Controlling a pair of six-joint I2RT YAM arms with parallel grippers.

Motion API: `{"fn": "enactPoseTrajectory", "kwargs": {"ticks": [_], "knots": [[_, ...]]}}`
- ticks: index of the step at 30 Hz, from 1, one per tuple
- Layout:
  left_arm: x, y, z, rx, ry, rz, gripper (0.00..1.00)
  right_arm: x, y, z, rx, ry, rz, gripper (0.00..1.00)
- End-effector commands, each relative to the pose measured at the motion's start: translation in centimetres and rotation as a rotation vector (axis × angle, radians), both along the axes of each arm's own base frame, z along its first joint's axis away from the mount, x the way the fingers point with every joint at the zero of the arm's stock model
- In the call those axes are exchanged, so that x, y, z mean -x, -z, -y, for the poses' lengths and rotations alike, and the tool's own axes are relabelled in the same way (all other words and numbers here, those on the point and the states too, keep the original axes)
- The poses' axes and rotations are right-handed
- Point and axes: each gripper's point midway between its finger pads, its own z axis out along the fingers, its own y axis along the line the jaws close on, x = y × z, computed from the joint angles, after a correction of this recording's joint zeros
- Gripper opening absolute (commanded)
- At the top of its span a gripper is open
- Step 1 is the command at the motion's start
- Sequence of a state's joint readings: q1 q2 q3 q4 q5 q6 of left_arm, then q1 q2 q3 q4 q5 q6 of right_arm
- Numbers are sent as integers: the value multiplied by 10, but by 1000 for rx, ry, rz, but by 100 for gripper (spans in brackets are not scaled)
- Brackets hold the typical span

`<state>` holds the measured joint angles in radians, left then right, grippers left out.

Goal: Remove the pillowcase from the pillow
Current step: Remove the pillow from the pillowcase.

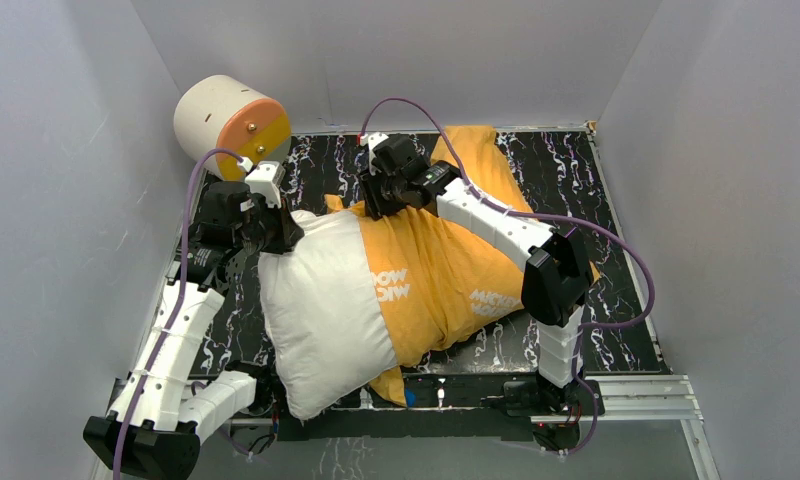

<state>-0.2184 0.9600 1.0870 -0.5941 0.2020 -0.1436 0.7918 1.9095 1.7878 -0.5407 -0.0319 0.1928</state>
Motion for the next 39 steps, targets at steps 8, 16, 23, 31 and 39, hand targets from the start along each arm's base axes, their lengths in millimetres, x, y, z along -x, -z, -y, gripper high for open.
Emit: {"fn": "enactPoseTrajectory", "kwargs": {"ticks": [8, 16, 23, 31, 39], "knots": [[-3, -19, -31, -49, -170, 81, 0, -98, -3, 170, 245, 581, 221, 17], [-17, -18, -19, -18, -134, 62, 0, -58, -56, 116, -67, 292, 125, 53], [-59, -20, 0, 1, -84, 27, 0, 11, -116, 121, -276, 157, 223, 77], [-146, -45, 11, -15, -125, 29, 47, 97, -29, 139, -344, 189, -7, 77], [-111, -61, -47, -103, -428, 51, 98, 121, -14, 165, -355, 326, -88, 77]]}}
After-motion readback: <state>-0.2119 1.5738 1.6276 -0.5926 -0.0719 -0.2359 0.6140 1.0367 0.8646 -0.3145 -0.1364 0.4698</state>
